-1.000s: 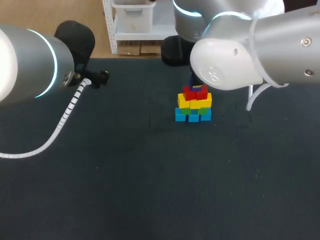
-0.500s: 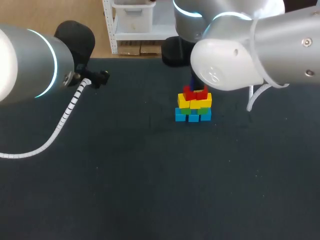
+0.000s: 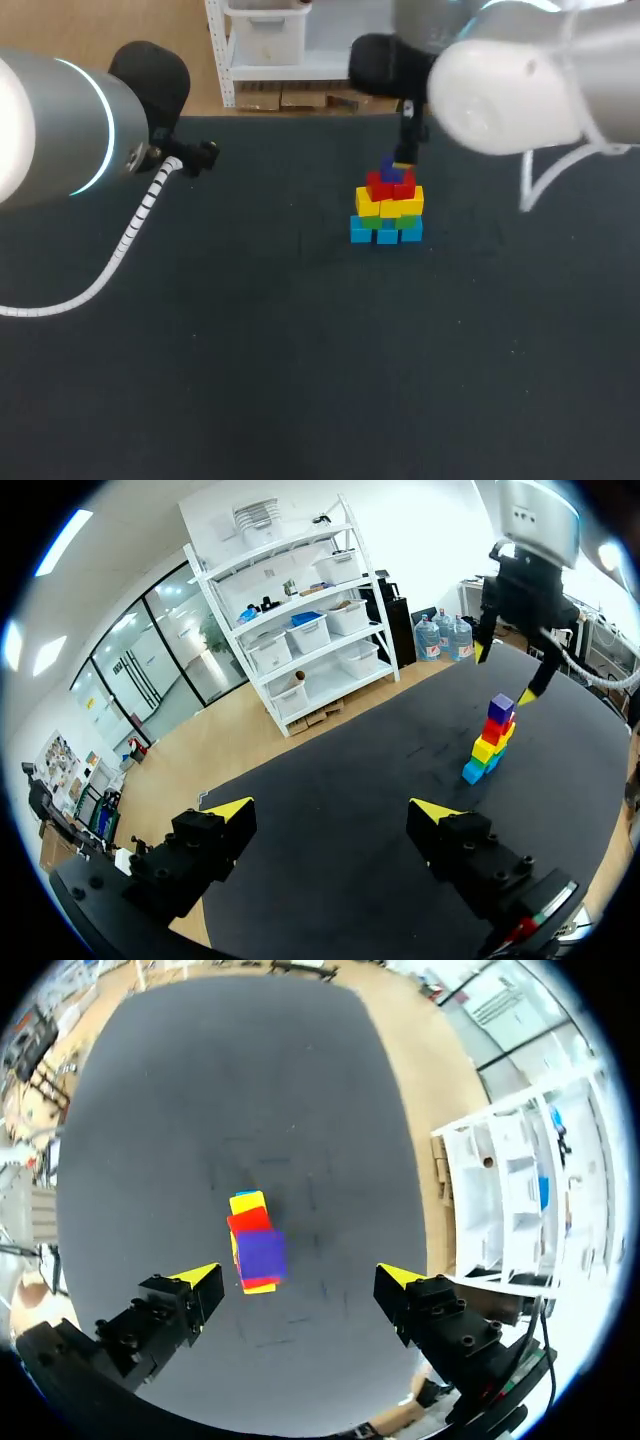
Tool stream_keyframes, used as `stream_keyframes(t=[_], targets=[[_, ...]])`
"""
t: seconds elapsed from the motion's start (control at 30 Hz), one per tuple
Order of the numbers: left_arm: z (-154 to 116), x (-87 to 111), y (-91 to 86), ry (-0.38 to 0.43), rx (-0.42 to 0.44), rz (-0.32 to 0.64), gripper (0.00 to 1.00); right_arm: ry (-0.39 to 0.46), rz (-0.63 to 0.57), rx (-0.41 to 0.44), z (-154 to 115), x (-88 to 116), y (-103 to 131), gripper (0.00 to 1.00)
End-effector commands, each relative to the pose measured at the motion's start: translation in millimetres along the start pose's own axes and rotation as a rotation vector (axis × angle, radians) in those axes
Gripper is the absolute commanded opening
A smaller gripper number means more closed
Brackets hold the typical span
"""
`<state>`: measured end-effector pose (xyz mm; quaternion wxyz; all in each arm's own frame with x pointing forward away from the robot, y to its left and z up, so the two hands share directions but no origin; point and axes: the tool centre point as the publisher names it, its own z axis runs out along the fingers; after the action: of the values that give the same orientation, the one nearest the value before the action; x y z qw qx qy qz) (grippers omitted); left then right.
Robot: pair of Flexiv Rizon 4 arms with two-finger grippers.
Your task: Place the blue cubes, place green cubes on the blue cubes, place the yellow cubes on the green cubes, then place the red cubes on the yellow cubes, and place purple cube on the red cubes.
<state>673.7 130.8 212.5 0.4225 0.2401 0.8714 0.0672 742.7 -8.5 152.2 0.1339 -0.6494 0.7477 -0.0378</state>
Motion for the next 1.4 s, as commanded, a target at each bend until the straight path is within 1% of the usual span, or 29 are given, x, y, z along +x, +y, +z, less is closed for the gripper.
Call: stream_keyframes(t=[0.03,0.13,0.43,0.6,0.77,0.93,1.17,1.27,1.4], targets=[[0.5,-0.6,1.2,0.002,0.005,0.002,1.00,-0.198,0.079,0.040,-11.1,27.9,10.1,1.00],[0.5,-0.6,1.2,0.002,0.005,0.002,1.00,-0.242,0.112,0.038,-13.8,34.3,8.6,1.00],[0.5,-0.6,1.2,0.002,0.005,0.002,1.00,-0.306,0.215,0.077,-26.2,58.0,3.4,1.00],[0.5,-0.6,1.2,0.002,0.005,0.002,1.00,-0.353,0.292,0.111,-33.9,77.2,-0.8,1.00],[0.5,-0.6,1.2,0.002,0.005,0.002,1.00,-0.378,0.366,0.141,-38.5,96.1,-5.8,1.00],[0.5,-0.6,1.2,0.002,0.005,0.002,1.00,-0.422,0.464,0.187,-45.0,115.6,-10.7,1.00],[0.5,-0.6,1.2,0.002,0.005,0.002,1.00,-0.433,0.590,0.219,-42.0,141.2,-12.0,1.00],[0.5,-0.6,1.2,0.002,0.005,0.002,1.00,-0.451,0.636,0.221,-40.5,150.3,-11.7,1.00],[0.5,-0.6,1.2,0.002,0.005,0.002,1.00,-0.454,0.654,0.227,-40.2,156.3,-11.0,1.00]])
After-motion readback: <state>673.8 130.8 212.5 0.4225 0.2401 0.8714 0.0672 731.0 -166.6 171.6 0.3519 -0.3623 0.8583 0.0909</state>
